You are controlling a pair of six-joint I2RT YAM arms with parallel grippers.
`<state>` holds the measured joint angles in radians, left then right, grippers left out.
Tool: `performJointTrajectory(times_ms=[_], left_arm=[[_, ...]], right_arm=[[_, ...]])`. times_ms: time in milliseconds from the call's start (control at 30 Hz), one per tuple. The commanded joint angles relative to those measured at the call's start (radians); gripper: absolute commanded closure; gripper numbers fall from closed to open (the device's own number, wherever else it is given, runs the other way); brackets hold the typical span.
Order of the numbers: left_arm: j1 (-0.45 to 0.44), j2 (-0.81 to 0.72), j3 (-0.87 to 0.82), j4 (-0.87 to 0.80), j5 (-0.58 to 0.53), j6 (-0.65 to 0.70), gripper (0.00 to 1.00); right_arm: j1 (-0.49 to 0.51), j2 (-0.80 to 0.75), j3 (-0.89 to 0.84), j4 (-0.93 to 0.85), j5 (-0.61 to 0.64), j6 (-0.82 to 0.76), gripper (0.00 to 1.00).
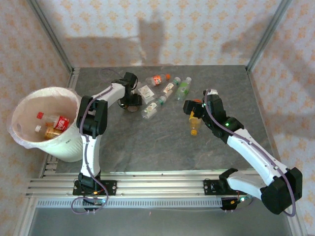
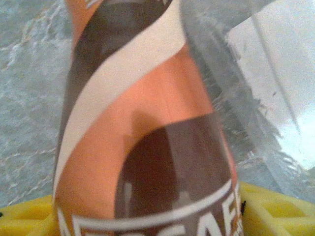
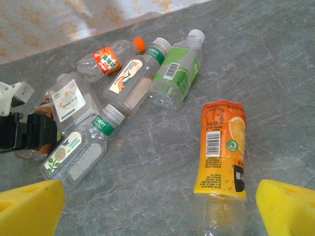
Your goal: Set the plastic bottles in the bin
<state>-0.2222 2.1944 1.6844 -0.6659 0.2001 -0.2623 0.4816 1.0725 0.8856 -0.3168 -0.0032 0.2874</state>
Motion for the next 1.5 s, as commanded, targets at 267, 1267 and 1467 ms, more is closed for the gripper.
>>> performJointTrajectory(times_ms=[267,1267,1467], left_arm=[[-0.002,-0.16,-0.093,0.066,-0.029,0.002,0.47],[-0.109,-0.911,0.077,-0.234,-0.641,0.045,0.57],[-0.076,-0.953,0.128,-0.338,-1.054,0.14,0.57]], right_arm=[[-0.001,0.014,0.035,0.011,-0.048,-0.022,0.0],[0.005,0.032,0.012,0.156,-0.272,-0.098,0.0],[0.006,0.074,0.048,0.176,-0.307,-0.104,0.0]])
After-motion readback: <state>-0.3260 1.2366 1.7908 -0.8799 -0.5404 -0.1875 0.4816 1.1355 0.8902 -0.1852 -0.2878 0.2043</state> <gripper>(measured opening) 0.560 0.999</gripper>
